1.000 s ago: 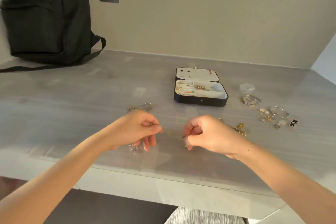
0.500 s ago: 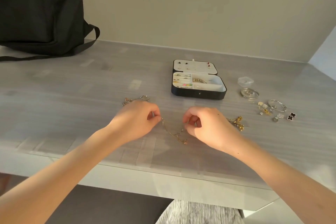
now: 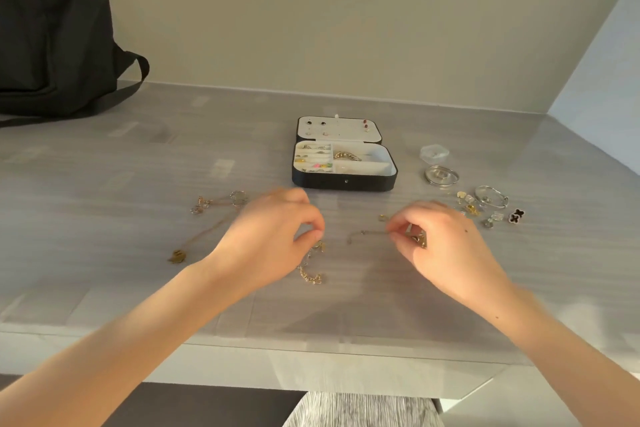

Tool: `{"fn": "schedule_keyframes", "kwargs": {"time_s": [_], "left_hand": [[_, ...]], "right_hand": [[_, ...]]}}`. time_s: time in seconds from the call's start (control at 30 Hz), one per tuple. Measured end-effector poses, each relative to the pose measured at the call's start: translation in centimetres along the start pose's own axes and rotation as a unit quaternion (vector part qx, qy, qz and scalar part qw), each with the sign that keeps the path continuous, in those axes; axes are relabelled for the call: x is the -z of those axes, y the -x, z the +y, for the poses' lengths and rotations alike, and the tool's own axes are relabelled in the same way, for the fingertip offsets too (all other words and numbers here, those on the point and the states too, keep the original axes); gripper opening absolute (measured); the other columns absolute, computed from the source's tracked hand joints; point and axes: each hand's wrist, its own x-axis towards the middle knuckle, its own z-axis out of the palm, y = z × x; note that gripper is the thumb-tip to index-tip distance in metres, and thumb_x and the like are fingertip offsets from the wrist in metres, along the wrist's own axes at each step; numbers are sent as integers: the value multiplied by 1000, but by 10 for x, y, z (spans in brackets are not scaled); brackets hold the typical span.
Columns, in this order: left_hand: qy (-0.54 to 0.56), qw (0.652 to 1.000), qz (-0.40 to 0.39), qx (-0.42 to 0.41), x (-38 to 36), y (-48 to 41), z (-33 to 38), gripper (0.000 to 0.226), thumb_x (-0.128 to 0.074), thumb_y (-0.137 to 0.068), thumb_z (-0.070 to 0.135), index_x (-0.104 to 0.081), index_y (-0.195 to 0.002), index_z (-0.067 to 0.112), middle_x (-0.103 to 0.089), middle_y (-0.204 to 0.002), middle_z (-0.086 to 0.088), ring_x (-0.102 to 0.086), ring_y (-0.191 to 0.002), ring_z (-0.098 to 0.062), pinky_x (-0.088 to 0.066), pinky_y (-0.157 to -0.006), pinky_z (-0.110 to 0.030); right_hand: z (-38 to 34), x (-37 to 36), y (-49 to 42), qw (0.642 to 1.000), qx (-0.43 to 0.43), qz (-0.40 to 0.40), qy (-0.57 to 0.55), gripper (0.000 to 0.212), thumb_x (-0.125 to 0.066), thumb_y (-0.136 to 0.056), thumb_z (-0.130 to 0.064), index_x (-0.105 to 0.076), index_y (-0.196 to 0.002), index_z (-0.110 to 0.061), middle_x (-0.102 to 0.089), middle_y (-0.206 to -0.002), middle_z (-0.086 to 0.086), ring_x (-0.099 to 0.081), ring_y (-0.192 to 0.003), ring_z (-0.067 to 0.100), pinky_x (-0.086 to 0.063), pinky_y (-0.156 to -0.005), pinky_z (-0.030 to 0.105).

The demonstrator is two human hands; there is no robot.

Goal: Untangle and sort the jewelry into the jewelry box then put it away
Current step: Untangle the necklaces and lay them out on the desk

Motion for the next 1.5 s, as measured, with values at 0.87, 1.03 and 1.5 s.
{"fn": "schedule_keyframes", "kwargs": {"time_s": [0.87,1.03,1.5], "left_hand": [[30,986,-88,-138,-51,-52,51,17,-53,-87,20,-69,-93,20,-61,-86,6,-52,-82,-10,-38,-75,-21],[-8,988,-144,-60,-63,-69,68,31,-58,-84,48,-61,-99,21,-49,-88,9,-52,-91,-12,-39,-79,-25],[68,984,-151,-59,-56,-67,49,12,-59,-82,17,-55,-78,28,-49,-76,13,-51,-73,-5,-42,-70,-19]], "right_hand": [[49,46,34,971,-75,-222,-48,17,-67,-78,-43,-56,-72,-31,-55,-67,-12,-48,-69,-6,-37,-61,15],[57,54,15,964,-75,-253,-45,18,-70,-75,-44,-64,-71,-28,-57,-62,-21,-50,-60,-5,-35,-54,15],[72,28,-32,957,-33,-268,-106,13,-66,-84,-30,-59,-73,-34,-59,-71,-14,-52,-65,0,-40,-61,14]]}}
